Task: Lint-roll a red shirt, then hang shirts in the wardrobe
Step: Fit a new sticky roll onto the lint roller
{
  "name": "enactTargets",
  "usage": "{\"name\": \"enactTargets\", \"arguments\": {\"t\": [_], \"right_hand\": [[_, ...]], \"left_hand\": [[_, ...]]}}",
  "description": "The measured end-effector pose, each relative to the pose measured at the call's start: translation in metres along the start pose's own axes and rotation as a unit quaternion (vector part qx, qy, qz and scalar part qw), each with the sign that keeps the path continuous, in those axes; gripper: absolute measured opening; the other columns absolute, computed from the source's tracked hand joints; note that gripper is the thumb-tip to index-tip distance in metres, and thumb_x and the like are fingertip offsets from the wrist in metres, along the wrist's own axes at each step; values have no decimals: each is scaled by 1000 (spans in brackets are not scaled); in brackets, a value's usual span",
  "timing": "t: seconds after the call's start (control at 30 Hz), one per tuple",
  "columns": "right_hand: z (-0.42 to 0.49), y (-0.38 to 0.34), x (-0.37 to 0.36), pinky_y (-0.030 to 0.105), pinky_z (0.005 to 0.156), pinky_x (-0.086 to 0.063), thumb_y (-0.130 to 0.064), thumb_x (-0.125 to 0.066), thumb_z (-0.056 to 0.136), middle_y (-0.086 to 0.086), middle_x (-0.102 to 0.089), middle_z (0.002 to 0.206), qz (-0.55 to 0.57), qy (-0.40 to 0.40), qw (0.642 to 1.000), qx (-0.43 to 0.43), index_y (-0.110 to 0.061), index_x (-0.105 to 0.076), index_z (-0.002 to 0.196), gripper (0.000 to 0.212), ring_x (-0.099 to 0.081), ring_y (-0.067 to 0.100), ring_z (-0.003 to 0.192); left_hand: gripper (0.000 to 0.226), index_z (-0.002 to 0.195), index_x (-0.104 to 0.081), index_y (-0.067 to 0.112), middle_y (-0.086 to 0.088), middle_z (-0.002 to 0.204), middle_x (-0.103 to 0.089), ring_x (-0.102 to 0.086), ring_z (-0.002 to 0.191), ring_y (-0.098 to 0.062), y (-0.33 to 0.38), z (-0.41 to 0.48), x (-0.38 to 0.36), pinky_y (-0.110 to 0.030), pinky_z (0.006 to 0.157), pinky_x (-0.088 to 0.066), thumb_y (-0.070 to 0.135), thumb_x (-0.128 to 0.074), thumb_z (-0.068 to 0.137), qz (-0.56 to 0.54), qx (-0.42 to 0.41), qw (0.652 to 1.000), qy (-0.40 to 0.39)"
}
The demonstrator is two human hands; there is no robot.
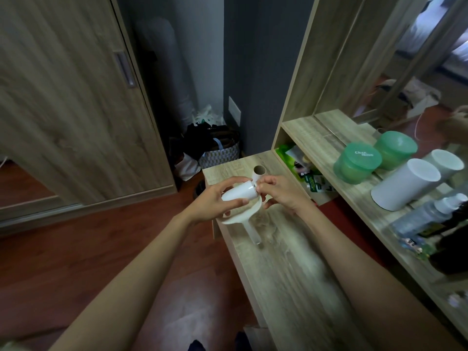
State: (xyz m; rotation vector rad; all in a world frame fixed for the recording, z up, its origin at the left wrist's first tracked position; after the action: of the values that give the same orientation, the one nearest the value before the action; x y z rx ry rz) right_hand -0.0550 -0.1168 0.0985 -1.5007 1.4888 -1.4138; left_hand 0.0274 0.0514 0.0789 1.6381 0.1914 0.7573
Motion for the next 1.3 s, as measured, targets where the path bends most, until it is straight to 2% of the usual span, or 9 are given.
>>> {"name": "enactTargets", "arguments": {"t": [0.17, 0.4, 0.53, 0.67, 0.77, 0.87, 1.0, 1.13, 1.3], "right_hand": [[-1, 3, 2, 24, 49, -52, -8, -58, 88, 12, -56, 75, 10, -6, 1000, 2, -10, -63, 80, 10, -55, 14, 65], [-6, 5, 4, 19, 45, -45, -11, -58, 89, 8, -55, 72, 12, -2, 1000, -16, -9, -62, 82, 9, -53, 11, 62], [-11, 9, 4, 20, 47, -46, -15, -64, 87, 4, -62, 75, 75, -1, 997, -22, -9, -68, 86, 7, -57, 10, 66], [-17, 16, 5, 21, 54, -52, -20, -73, 80, 4, -70, 86, 136, -24, 990, -35, -6, -71, 99, 24, -64, 9, 73], [-21, 19, 4, 23, 55, -54, -21, -76, 74, 3, -71, 83, 146, -16, 989, -23, -7, -72, 101, 30, -64, 9, 73], [-25, 17, 3, 22, 55, -56, -15, -74, 77, 3, -71, 81, 141, -9, 990, 0, -7, -72, 100, 25, -65, 9, 72], [-27, 12, 3, 23, 56, -56, -10, -71, 81, 3, -71, 81, 125, 1, 992, 15, -6, -72, 99, 18, -65, 7, 72], [-28, 10, 0, 22, 55, -55, -9, -70, 83, 3, -70, 81, 113, 13, 993, 23, -5, -71, 97, 15, -65, 7, 72], [-26, 14, -7, 21, 50, -53, -4, -68, 84, 11, -66, 84, 86, 22, 996, 20, 5, -65, 104, 22, -64, 11, 69]], "left_hand": [[47, 127, -54, 47, 7, 89, -63, -56, 56, -13, 3, -1, -4, -24, 56, -50, 26, -72, 89, -13, 1, 1000, -12], [46, 128, -52, 45, 5, 82, -62, -57, 60, -12, 4, 1, -7, -25, 55, -50, 27, -70, 90, -19, 14, 999, -31], [45, 124, -55, 51, 11, 94, -64, -60, 74, -9, 1, 2, -3, -30, 63, -55, 28, -70, 90, -30, 27, 999, -31], [45, 120, -52, 55, 31, 107, -61, -63, 78, 5, 3, -3, -3, -20, 70, -51, 23, -68, 91, -24, 26, 999, -38], [44, 119, -54, 54, 36, 118, -59, -64, 78, -12, 3, -7, -5, -31, 70, -53, 24, -69, 91, -40, 31, 997, -49], [42, 120, -58, 51, 22, 126, -60, -62, 65, -9, 5, -9, -4, -24, 59, -50, 25, -71, 89, -57, 21, 997, -49], [42, 121, -58, 47, -26, 105, -63, -56, 60, -25, 6, -8, -2, -33, 55, -50, 39, -72, 82, -69, 25, 996, -59], [44, 120, -59, 47, -17, 88, -64, -57, 58, -27, 4, -10, 0, -37, 57, -51, 43, -73, 78, -67, 32, 996, -55], [47, 122, -58, 46, -12, 91, -65, -59, 64, -21, -1, -13, 1, -30, 59, -50, 48, -72, 77, -36, 35, 997, -51]]}}
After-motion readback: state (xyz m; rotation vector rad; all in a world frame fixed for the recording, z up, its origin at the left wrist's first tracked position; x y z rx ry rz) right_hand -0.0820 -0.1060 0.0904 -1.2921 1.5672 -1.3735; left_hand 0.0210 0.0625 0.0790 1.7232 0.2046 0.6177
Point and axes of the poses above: each hand's wrist, its own z-axis towards the middle knuckle, its own x-axis out of the back of the hand, y = z × x, the point moved 3 cm from there along z, towards the middle knuckle
